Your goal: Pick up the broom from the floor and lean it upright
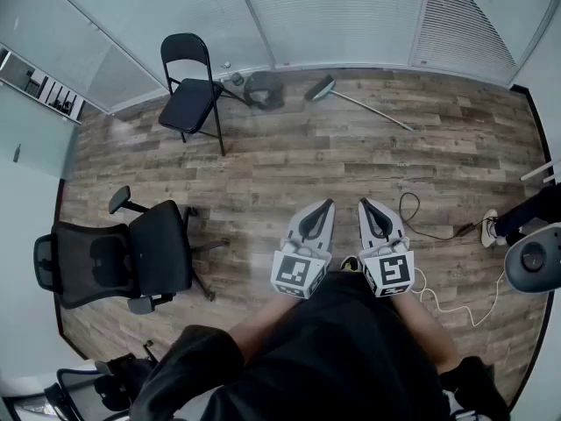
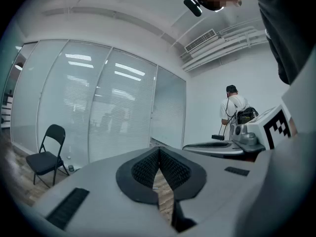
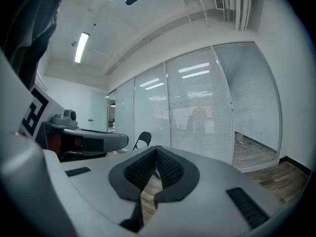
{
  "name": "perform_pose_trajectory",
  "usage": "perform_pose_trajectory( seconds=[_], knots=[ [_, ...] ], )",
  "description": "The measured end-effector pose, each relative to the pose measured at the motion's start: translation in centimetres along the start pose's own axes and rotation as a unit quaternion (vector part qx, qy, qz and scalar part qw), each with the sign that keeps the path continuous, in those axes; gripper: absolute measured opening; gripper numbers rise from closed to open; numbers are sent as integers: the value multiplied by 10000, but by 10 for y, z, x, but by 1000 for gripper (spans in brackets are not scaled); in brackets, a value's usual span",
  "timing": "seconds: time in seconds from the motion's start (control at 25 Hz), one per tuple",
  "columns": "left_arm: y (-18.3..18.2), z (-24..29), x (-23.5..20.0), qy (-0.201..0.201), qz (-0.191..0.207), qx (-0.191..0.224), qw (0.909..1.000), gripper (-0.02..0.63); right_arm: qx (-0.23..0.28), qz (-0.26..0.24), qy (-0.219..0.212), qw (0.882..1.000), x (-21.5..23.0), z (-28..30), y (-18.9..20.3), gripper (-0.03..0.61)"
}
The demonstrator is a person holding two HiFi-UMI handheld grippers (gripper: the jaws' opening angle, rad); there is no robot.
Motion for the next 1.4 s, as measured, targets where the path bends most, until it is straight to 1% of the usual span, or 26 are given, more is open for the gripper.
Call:
perform_pose_trajectory(
  seconds=[0.28,0.4,0.56,0.68,0.92,1.12,1.4],
  knots=[
    [-1,3,4,-36,72,11,10000,20,18,-66,-104,9999,4,-1,2,14],
    [-1,-2,8,-116,71,-64,9999,20,-11,28,-153,9999,3,-7,4,14],
    [0,-3,4,-228,99,-114,9996,20,140,126,-207,9996,5,-4,6,14],
    [8,-11,3,-413,49,-221,9989,20,59,328,-215,9992,6,-5,15,14],
    [10,-18,-5,-573,-78,-313,9978,20,0,549,-156,9984,5,-6,20,14],
    [15,-13,-14,-529,-108,-376,9978,20,-66,518,-76,9986,7,-2,24,14],
    [15,21,-26,-293,-87,-436,9986,20,-192,553,256,9980,29,11,26,14]
  ],
)
Point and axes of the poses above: the fingertips, and each gripper's own axes: z forward along the fingers, x to its right, y out of its underside, the point moved 10 cm from there along -z, backward along the fingers, and after that the axes turned 3 degrees about y, right-handed, at the moved point
